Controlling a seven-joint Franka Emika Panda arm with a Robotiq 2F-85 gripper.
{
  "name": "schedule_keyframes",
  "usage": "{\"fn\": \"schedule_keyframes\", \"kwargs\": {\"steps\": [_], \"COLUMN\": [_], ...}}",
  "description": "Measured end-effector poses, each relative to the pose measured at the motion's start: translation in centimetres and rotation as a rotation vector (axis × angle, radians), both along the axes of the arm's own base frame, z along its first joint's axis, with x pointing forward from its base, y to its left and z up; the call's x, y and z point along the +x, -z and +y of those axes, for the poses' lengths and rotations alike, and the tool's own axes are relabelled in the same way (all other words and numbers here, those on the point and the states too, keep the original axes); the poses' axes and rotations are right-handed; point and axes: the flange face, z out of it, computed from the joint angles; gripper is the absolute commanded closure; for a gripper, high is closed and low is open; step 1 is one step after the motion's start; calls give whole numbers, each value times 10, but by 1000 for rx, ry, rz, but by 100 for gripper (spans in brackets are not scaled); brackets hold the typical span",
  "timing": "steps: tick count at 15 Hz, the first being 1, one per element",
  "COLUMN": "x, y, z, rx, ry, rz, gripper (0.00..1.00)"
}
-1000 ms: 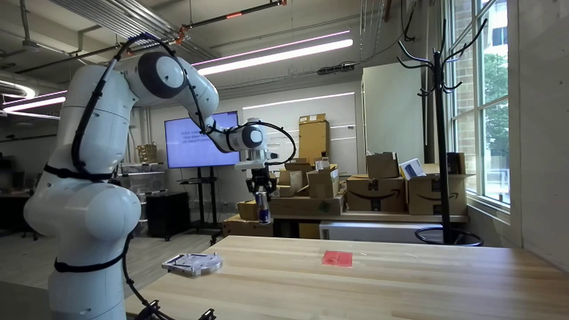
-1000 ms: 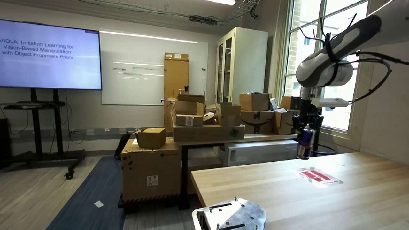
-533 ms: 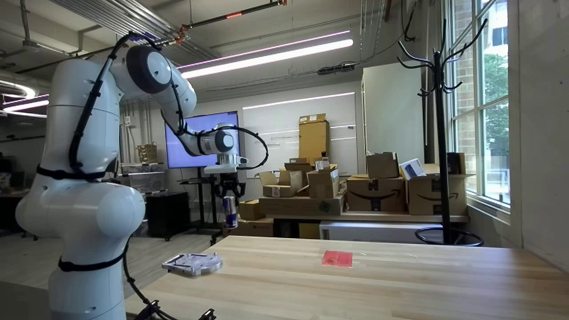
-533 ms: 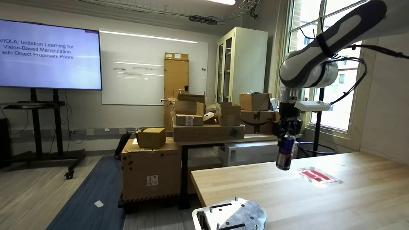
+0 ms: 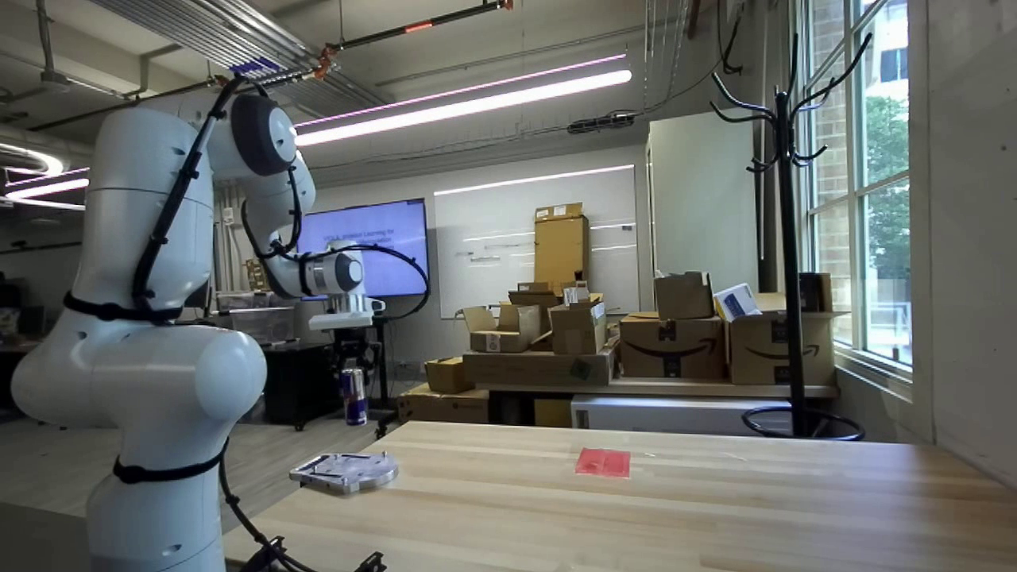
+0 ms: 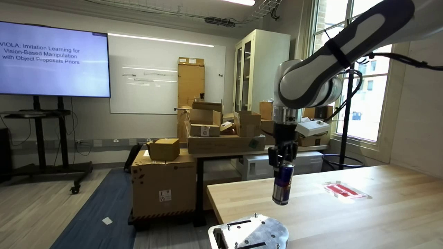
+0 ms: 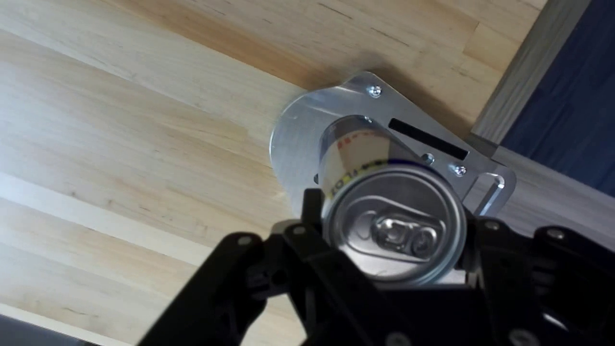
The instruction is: Put the can on the metal plate
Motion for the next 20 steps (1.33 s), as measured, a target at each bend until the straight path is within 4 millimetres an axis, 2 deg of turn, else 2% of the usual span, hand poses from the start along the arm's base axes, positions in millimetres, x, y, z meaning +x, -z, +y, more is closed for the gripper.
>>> {"fn": "schedule_keyframes", "kwargs": {"steps": [3,10,15,20], "x": [-5,0,19,50], "y": [17,64,82,92], "z": [27,58,76,76], "rx": [-35,-89,-81,-69], "ry": [-73,-160,-176,-154], "rz": [-11,-3,2,-14], "gripper": [67,67,67,67]}}
